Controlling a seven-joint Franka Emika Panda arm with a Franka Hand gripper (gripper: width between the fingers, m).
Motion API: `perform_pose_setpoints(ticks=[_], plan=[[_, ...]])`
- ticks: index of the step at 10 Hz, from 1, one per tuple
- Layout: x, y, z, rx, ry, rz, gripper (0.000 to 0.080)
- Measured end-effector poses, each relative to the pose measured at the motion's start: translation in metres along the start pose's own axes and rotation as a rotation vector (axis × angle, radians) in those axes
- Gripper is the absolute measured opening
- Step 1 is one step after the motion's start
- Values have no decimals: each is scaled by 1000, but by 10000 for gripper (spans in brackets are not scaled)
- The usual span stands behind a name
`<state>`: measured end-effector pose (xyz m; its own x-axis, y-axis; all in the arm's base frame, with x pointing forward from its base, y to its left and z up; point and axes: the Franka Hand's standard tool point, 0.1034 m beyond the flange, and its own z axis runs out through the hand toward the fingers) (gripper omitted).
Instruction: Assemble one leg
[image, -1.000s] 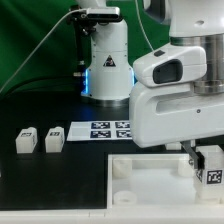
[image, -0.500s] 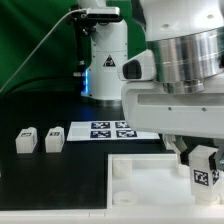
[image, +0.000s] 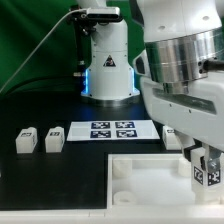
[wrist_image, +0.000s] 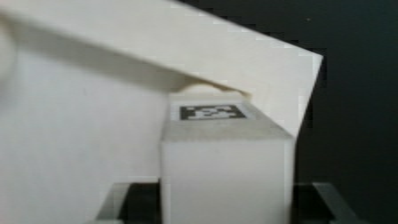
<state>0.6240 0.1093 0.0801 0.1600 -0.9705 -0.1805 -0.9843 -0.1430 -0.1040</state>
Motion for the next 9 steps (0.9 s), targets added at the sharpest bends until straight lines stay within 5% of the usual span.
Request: perform_pose_setpoints(ticks=[4,6,9], plan=[[-3,0,1,17,-9,95,298],[-3,0,3,11,-8,-127,609],[-7,-2,3,18,1,-497,640]])
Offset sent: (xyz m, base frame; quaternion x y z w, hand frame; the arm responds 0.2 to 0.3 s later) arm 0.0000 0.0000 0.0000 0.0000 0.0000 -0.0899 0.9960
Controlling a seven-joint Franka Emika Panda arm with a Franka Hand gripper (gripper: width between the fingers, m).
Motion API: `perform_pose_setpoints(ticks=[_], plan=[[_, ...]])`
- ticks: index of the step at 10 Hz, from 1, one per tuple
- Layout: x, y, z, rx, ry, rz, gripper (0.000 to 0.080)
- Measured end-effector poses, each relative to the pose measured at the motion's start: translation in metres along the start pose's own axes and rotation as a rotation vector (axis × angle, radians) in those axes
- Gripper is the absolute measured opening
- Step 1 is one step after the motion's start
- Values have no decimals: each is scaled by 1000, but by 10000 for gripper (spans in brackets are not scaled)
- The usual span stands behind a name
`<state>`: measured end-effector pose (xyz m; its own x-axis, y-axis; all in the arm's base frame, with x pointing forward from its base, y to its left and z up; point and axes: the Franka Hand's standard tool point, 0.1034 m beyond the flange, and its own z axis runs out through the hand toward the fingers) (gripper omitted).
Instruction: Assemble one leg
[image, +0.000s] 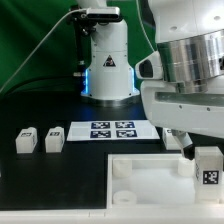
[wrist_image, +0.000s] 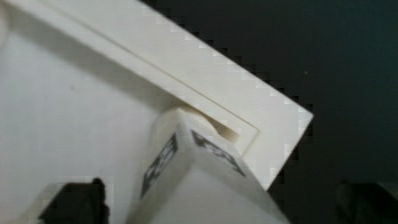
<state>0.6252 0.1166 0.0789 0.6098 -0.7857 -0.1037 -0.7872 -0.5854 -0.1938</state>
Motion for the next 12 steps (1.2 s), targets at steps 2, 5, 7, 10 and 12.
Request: perform_pose_setpoints(ticks=[2,5,7,10,12], plan=[[0,1,0,-10,1,-241,649],[5,-1,-1,-87,10,-750,649],[5,0,-1,-92,9,-829,649],[6,0,-1,-91,11,-780,403],[8,1,-1,-89,21,-565,292]])
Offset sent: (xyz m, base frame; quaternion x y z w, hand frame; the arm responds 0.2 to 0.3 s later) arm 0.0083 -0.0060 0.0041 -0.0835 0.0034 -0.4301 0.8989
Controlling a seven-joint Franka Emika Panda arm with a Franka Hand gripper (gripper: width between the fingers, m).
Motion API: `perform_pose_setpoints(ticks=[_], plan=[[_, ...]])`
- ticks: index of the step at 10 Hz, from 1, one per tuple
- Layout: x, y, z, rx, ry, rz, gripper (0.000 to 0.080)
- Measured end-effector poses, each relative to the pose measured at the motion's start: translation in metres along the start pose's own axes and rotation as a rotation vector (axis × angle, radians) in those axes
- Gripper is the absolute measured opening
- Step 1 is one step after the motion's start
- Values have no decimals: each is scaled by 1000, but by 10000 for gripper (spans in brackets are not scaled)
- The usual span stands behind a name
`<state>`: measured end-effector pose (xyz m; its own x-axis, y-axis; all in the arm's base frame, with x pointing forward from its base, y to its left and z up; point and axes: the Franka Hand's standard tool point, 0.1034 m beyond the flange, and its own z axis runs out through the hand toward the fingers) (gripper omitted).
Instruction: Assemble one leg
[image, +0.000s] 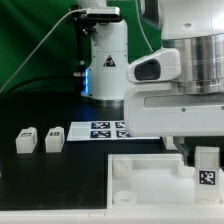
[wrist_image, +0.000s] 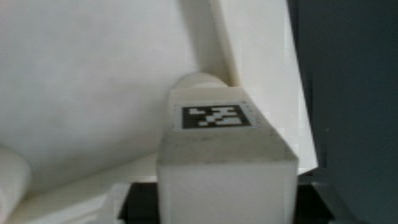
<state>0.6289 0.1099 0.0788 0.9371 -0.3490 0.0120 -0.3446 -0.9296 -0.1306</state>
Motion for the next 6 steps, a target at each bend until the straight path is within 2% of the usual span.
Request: perform_pose_setpoints(ticks=[1,3,4,6], plan=[[2,2,0,13,4,138,292],[0,5,1,36,-4,588,292],[-1,6,1,32,-8,780,292],[-3,5,2,38,-35,1088,292]])
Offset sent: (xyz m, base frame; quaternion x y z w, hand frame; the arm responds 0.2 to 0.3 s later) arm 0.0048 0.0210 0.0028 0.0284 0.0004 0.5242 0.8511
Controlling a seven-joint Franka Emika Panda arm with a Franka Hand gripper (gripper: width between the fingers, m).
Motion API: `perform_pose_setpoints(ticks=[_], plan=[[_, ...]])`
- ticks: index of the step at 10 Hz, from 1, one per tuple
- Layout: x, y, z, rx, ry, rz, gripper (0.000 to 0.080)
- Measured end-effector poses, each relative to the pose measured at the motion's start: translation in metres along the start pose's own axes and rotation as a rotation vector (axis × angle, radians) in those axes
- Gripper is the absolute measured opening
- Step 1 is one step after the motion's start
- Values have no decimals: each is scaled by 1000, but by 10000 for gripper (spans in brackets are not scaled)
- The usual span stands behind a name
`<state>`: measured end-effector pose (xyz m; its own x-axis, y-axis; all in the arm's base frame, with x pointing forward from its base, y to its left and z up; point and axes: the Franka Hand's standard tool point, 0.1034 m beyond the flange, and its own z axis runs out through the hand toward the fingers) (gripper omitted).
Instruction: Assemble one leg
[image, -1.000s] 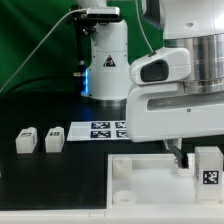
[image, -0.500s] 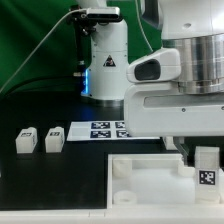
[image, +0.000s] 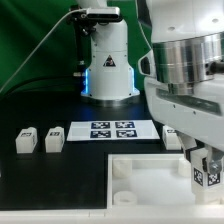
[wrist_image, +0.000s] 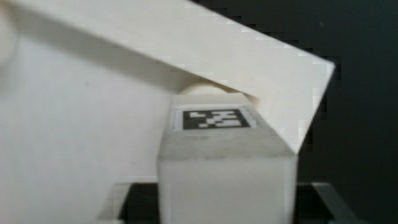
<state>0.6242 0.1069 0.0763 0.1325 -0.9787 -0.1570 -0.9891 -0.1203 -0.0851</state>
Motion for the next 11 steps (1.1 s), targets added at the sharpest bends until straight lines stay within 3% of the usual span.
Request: perform_pose_setpoints(ticks=[3,4,5,6,7,8,11], plan=[[-2,0,1,-1,0,141,292],[-2,0,1,-1,0,122,326],[-2,1,2,-2,0,60,538],[-5,2,3,-8,-1,-14,538],[-12,2,1,-32,-11,-110,625],[-18,1,-2,-32,-10,-237,625],[-14,1,-1,-39,0,-615,648]])
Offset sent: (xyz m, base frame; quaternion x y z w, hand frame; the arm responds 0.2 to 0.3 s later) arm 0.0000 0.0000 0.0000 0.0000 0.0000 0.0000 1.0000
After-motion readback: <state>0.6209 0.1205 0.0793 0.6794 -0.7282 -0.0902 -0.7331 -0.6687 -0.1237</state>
